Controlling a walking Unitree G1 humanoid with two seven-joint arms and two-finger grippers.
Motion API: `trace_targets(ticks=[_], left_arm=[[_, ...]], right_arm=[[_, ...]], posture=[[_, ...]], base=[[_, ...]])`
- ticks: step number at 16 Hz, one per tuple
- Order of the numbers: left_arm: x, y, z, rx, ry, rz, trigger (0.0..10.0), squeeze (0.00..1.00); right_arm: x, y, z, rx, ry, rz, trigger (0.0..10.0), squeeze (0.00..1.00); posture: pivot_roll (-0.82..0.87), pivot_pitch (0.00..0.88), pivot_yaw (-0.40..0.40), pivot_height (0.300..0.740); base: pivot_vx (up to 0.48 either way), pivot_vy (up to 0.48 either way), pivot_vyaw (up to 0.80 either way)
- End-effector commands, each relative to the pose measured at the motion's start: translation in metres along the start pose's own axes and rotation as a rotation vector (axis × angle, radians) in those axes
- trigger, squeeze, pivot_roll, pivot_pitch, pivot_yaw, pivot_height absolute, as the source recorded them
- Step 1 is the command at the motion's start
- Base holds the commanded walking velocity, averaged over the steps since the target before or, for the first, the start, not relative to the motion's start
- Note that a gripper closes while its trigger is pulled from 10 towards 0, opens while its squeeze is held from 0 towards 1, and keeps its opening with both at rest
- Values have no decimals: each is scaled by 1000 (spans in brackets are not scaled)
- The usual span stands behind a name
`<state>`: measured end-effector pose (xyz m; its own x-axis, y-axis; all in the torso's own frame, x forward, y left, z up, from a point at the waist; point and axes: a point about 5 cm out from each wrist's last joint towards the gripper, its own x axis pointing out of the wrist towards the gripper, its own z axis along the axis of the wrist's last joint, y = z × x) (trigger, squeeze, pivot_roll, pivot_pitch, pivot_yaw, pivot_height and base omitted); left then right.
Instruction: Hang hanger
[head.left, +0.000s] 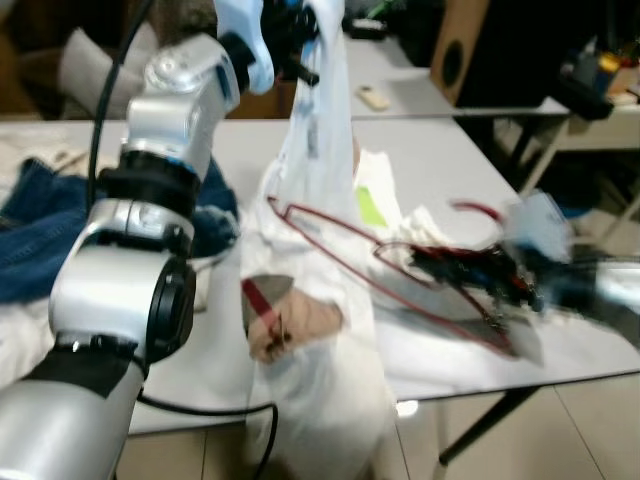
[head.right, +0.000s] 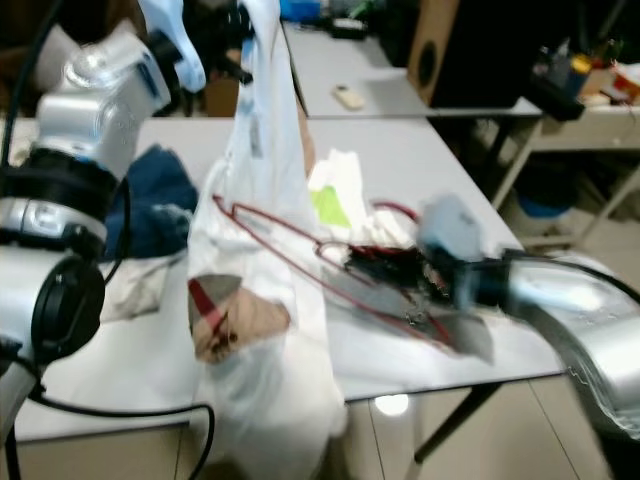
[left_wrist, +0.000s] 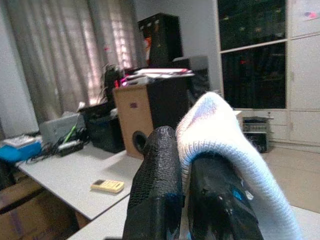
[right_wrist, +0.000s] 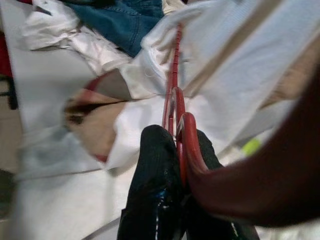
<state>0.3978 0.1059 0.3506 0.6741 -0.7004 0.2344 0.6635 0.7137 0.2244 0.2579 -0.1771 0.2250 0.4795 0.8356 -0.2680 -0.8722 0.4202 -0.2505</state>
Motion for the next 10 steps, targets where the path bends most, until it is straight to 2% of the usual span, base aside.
trace_targets(ticks=[1,4,5,6,7,8,9,10], left_arm=[[3,-10,20,27,-53,-67,10000,0],[2,-22,58,35,-170,-145,10000,0],[1,-28,79,37,-253,-171,10000,0],[-1,-34,104,31,-364,-201,10000,0],[-2,-36,111,23,-395,-210,10000,0],[-7,-43,134,-9,-505,-244,10000,0],[-10,-44,138,-21,-527,-252,10000,0],[-11,-45,138,-23,-529,-251,10000,0]], right_arm=[[6,-11,-1,-49,26,-43,10000,0],[22,-47,23,-135,-26,-180,10000,0],[24,-64,38,-177,-64,-268,10000,0],[22,-88,58,-224,-111,-420,10000,0],[18,-97,64,-230,-132,-491,10000,0],[-6,-128,91,-268,-237,-786,10000,0],[-17,-136,100,-275,-284,-848,10000,0],[-21,-138,103,-285,-302,-846,10000,0]], posture=[[-162,0,-20,740],[-155,0,-29,740],[-152,0,-35,740],[-152,0,-35,740],[-152,0,-35,740],[-151,0,-39,740],[-153,0,-38,740],[-153,0,-38,740]], base=[[0,0,0],[0,0,0],[0,0,0],[0,0,0],[0,0,0],[0,0,0],[0,0,0],[0,0,0]])
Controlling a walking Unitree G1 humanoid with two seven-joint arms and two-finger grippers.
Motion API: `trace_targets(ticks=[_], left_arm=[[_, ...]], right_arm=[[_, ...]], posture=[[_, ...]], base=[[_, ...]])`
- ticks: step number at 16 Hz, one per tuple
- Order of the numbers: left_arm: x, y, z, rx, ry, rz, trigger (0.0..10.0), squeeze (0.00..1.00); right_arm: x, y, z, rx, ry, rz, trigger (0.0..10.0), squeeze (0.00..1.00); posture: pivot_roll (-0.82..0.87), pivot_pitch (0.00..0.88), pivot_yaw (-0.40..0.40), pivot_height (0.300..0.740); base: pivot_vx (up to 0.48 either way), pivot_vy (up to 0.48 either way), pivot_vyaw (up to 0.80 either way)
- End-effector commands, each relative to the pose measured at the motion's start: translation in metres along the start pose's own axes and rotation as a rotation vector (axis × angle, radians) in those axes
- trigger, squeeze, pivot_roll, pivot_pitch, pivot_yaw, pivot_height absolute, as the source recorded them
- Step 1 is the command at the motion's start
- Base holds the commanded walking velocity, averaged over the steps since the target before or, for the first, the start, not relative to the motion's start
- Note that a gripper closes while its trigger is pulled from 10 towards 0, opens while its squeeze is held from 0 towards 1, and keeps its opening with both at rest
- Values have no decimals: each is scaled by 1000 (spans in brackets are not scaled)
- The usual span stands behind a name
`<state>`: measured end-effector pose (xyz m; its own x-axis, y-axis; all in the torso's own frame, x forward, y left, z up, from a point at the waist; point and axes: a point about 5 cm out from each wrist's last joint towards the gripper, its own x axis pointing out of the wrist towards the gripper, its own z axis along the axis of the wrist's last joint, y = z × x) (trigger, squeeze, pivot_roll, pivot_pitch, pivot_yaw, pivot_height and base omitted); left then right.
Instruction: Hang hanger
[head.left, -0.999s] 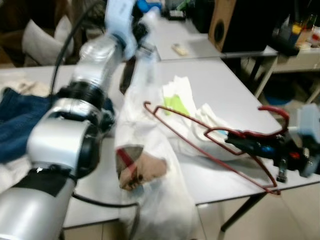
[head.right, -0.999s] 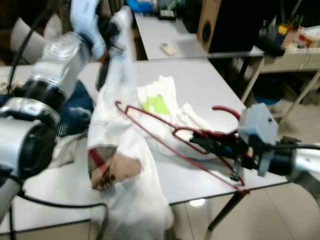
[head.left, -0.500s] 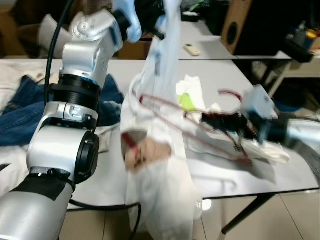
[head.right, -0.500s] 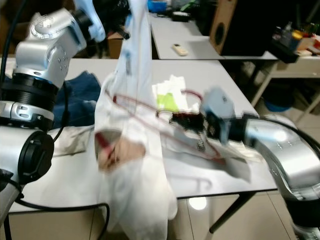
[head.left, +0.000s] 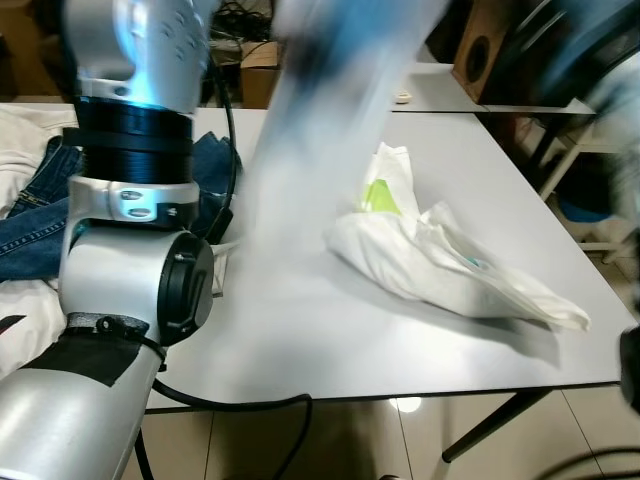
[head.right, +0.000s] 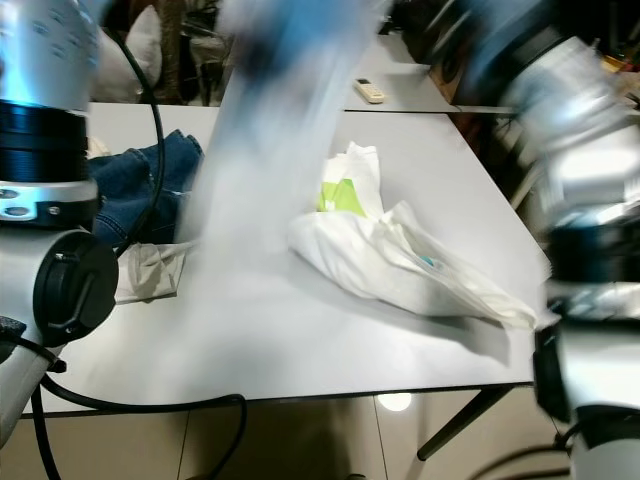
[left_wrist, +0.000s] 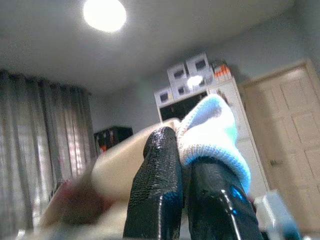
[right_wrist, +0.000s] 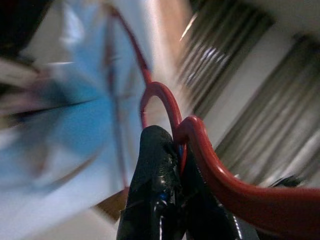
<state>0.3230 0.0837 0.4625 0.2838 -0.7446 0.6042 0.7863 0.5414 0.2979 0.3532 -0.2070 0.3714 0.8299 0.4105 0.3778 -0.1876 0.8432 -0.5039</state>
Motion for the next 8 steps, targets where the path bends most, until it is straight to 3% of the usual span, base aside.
trace_targets(ticks=[1,3,4,5,6,7,8], left_arm=[[0,-5,3,-13,-12,-13,10000,0],[-4,-10,-31,-112,64,33,10000,0],[-4,-13,-41,-137,84,44,10000,0],[-6,-23,-74,-160,170,76,10000,0],[-8,-31,-94,-164,227,83,10000,0],[-17,-46,-136,-142,364,106,10000,0],[-25,-55,-160,-140,438,108,10000,0]], right_arm=[[-7,0,-16,-12,55,61,10000,0],[-21,22,-40,-32,122,250,10000,0],[-23,26,-45,-27,130,270,10000,0],[-35,38,-58,-19,164,339,10000,0],[-43,44,-64,-14,187,379,10000,0],[-64,56,-74,16,231,477,10000,0],[-79,64,-78,50,257,541,10000,0]], posture=[[-153,0,-38,740],[-155,0,-38,740],[-155,0,-38,740],[-158,0,-32,740],[-162,0,-26,740],[-167,0,-20,740],[-173,0,-12,740]], base=[[0,0,0],[0,0,0],[0,0,0],[0,0,0],[0,0,0],[0,0,0],[0,0,0]])
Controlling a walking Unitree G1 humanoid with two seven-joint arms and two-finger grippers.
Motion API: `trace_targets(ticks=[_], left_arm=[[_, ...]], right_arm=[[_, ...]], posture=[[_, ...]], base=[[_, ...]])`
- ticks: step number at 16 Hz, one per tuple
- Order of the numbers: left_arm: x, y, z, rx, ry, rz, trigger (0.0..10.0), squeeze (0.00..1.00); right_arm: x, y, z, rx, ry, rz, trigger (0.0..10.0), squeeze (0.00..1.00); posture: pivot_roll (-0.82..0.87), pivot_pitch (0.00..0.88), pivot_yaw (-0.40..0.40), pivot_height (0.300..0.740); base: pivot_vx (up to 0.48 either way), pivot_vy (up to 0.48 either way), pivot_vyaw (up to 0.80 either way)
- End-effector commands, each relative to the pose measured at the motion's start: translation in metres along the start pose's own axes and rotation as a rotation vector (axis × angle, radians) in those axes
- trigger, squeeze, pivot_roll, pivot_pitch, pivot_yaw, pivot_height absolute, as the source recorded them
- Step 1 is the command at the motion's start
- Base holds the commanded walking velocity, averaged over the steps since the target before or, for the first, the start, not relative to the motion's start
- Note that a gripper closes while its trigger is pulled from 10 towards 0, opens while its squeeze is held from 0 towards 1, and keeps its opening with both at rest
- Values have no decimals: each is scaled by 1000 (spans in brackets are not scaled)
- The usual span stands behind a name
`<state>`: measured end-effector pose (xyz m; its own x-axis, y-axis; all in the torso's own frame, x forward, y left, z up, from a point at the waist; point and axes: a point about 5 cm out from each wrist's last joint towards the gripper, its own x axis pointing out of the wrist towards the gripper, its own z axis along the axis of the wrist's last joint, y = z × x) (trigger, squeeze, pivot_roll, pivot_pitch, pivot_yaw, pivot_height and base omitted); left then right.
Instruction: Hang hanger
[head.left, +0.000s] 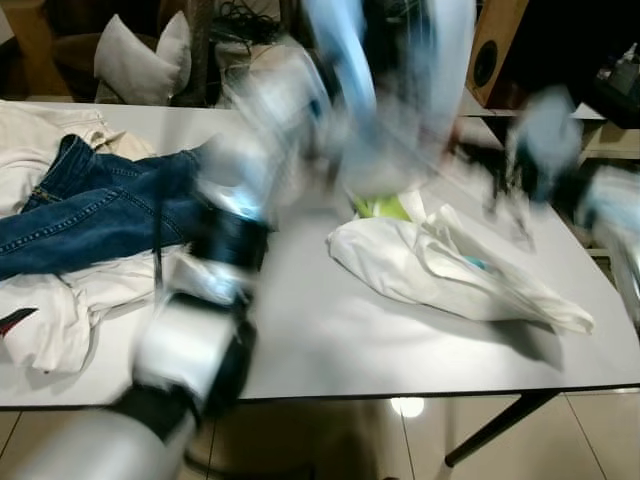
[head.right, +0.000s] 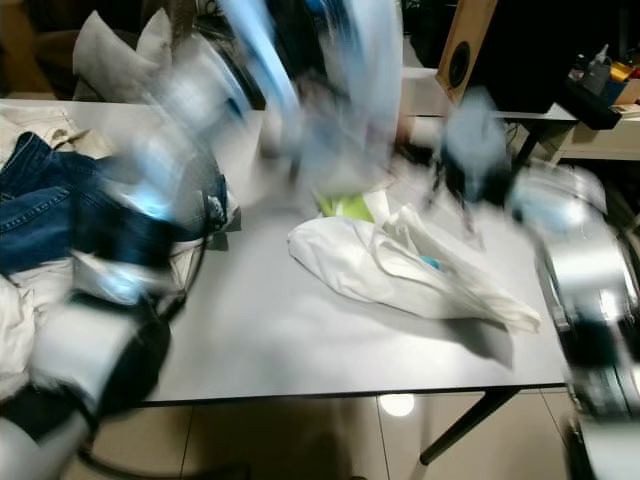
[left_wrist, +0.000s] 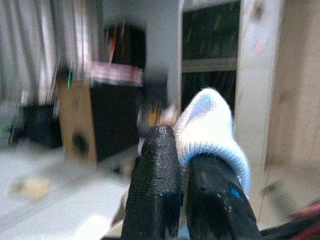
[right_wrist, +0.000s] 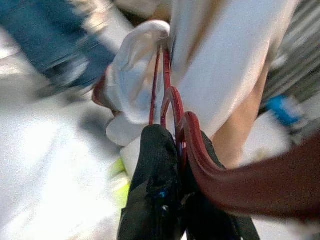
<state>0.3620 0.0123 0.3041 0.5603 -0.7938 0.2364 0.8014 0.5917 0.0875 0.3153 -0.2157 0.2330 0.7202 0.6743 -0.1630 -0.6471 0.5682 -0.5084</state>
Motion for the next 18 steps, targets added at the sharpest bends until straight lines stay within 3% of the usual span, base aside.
trace_targets(ticks=[1,4,6,8,10,12,13,15,17,18], left_arm=[[4,-2,-12,56,51,26,10000,0],[4,8,-27,66,94,120,10000,0],[-2,36,-27,156,105,290,10000,0],[-8,46,-36,183,151,336,10000,0],[-24,55,-66,212,281,348,10000,0],[-40,56,-93,208,377,330,10000,0],[-55,57,-114,188,442,339,10000,0],[-67,56,-129,145,467,322,10000,0],[-71,42,-136,43,444,140,10000,0],[-74,36,-133,42,429,47,10000,145]], right_arm=[[-10,5,9,-6,-18,52,10000,0],[-30,23,2,15,34,136,10000,0],[-52,37,6,22,62,213,10000,0],[-59,40,11,32,56,230,10000,0],[-72,37,23,29,44,224,10000,0],[-86,31,33,24,39,215,10000,0],[-101,20,50,18,-17,167,10000,0],[-114,8,67,30,-104,111,10000,0],[-119,-2,71,37,-145,39,10000,0],[-116,-6,69,35,-149,-10,10000,0]], posture=[[-184,0,3,740],[-189,0,13,740],[-192,0,20,740],[-194,0,25,740],[-194,0,27,740],[-195,0,29,740],[-195,0,31,740],[-198,0,33,740],[-197,0,31,740],[-196,0,32,740]], base=[[0,0,0],[0,0,0],[0,0,0],[0,0,0],[0,0,0],[0,0,0],[0,0,0],[0,0,0],[0,0,0],[0,0,0]])
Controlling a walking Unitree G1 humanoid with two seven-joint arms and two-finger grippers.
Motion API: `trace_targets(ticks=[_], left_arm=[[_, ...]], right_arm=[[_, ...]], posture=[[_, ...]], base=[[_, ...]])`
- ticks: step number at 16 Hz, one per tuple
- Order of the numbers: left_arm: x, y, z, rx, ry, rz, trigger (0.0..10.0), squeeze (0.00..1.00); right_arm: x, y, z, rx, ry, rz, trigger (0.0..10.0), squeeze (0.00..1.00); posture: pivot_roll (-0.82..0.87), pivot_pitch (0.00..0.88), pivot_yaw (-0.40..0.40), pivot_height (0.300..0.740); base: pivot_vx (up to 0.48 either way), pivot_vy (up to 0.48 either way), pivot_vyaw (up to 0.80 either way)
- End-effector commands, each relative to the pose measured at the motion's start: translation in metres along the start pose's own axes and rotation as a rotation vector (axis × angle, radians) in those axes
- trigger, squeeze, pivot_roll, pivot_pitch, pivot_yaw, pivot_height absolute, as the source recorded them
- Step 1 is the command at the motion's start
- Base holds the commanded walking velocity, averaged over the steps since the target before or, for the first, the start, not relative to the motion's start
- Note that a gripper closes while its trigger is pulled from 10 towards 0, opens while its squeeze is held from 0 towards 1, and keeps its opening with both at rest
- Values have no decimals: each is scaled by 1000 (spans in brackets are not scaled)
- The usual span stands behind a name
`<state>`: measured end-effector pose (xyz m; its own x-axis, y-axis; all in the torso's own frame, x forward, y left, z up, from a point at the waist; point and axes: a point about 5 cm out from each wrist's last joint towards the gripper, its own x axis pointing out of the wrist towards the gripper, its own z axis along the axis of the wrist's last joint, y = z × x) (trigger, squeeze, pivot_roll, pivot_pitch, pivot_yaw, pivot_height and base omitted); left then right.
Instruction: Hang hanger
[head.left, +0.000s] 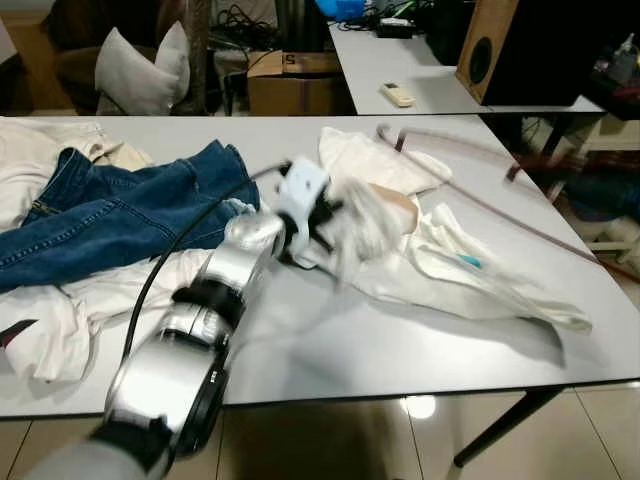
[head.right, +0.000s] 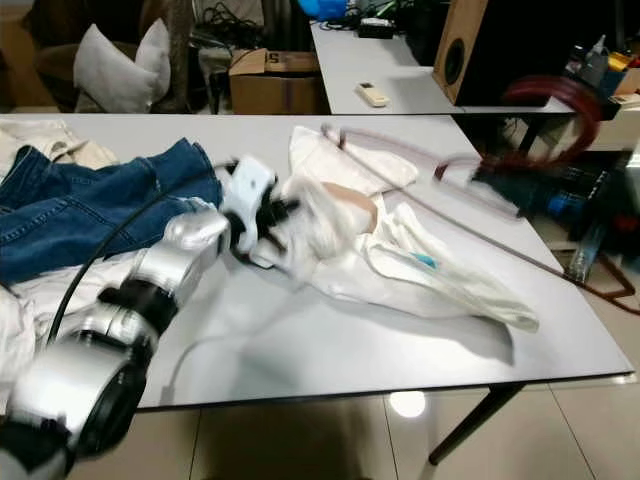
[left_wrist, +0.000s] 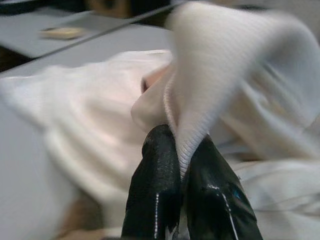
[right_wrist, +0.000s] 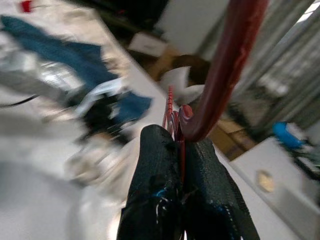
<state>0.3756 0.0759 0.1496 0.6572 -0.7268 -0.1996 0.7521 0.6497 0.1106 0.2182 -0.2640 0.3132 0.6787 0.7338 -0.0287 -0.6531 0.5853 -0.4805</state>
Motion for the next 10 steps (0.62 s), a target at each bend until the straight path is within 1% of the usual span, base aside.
trace_targets(ticks=[1,2,3,4,5,6,7,8,9,10], left_arm=[[-3,-3,14,62,-36,-91,10000,1000],[-10,-9,18,105,-48,-148,10000,1000],[-25,-19,29,173,-63,-263,10000,1000],[-31,-24,33,198,-66,-309,10000,1000],[-52,-35,41,285,-35,-436,10000,1000],[-66,-39,45,354,14,-497,10000,1000],[-79,-39,45,416,81,-539,10000,1000],[-89,-38,44,451,142,-566,10000,1000],[-96,-38,44,455,173,-578,10000,1000],[-110,-39,47,446,220,-598,10000,1000]], right_arm=[[3,-3,-3,-4,7,-41,10000,0],[8,-4,-8,3,17,-89,10000,0],[17,-4,-13,13,13,-138,10000,0],[20,-4,-15,19,9,-156,10000,0],[31,-1,-20,49,-3,-184,10000,0],[39,2,-22,76,-21,-191,10000,0],[45,6,-23,82,-33,-191,10000,0],[49,7,-24,86,-40,-189,10000,0],[51,8,-24,89,-43,-191,10000,0],[55,8,-24,95,-53,-202,10000,0]], posture=[[-194,0,31,740],[-191,0,29,740],[-190,0,30,740],[-190,0,30,740],[-184,0,28,740],[-174,0,21,740],[-174,0,21,740],[-174,0,21,740],[-155,0,10,740],[-155,0,10,740]], base=[[0,0,0],[0,0,0],[0,0,0],[0,0,0],[0,0,0],[0,0,0],[0,0,0],[0,0,0],[0,0,0],[0,0,0]])
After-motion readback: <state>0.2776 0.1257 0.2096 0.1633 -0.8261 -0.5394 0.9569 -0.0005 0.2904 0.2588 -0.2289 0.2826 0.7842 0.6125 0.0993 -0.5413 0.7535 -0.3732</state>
